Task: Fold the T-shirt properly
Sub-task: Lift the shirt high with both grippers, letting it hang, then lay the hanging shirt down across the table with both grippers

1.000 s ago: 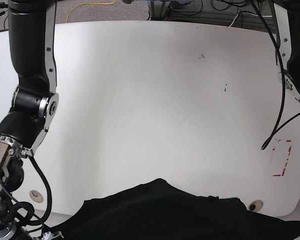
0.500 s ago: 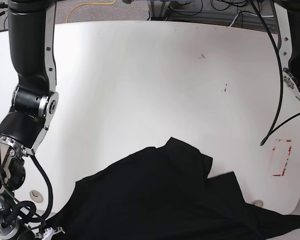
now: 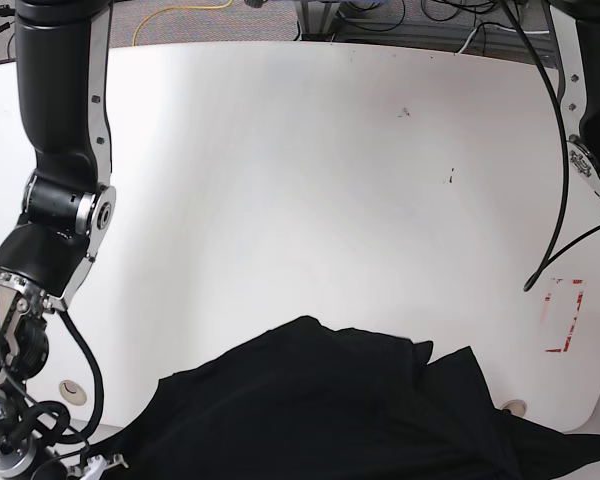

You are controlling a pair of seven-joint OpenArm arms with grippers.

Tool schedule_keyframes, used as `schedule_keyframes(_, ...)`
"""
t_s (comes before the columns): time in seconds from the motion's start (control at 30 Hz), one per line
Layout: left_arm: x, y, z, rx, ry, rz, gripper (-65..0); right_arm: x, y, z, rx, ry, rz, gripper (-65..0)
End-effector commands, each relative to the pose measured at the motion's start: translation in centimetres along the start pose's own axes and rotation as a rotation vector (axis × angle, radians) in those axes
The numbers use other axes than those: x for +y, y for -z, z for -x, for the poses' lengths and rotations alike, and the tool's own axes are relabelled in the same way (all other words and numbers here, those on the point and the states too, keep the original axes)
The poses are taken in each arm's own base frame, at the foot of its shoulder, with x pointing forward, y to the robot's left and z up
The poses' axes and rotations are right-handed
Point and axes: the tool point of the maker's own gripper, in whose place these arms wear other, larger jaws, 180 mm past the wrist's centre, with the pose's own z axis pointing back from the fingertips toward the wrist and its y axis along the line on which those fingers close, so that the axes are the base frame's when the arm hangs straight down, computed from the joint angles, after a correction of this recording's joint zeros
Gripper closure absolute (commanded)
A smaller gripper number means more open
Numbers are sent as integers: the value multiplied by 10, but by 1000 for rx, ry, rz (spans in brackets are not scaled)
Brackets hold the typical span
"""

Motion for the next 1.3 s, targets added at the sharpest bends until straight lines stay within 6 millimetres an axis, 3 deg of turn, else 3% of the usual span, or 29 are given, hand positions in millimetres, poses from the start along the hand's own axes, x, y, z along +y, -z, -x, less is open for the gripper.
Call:
schedule_keyframes(0.0,-9,-1,14,19,0,9,-18,-5,-13,3,-20,-14,42,0)
schedule_keyframes(0.17,-42,-5,58,101,4,65,-18,23,-18,57,56,2,15,0)
schedule_keyframes(0.27,-55,-14,90,161,-7,83,-18,53,-21,94,113,15,-38,0)
schedule_keyframes(0.4,-63,-25,129,234,-51,92,-18,78,-35,136,168,65,-75,0)
schedule_keyframes(0.47,-69,-34,151,278,-75,96,-18,98,-45,166,212,111,-105,0)
schedule_keyframes(0.8,-82,-83,235,479,-52,150,-18,159,-97,263,359,219,-179,0)
schedule_keyframes(0.97,-87,-108,268,574,-43,167,-18,191,-122,297,427,269,-227,0)
schedule_keyframes(1.27,-89,-147,307,696,-37,181,-18,225,-156,324,483,313,-274,0)
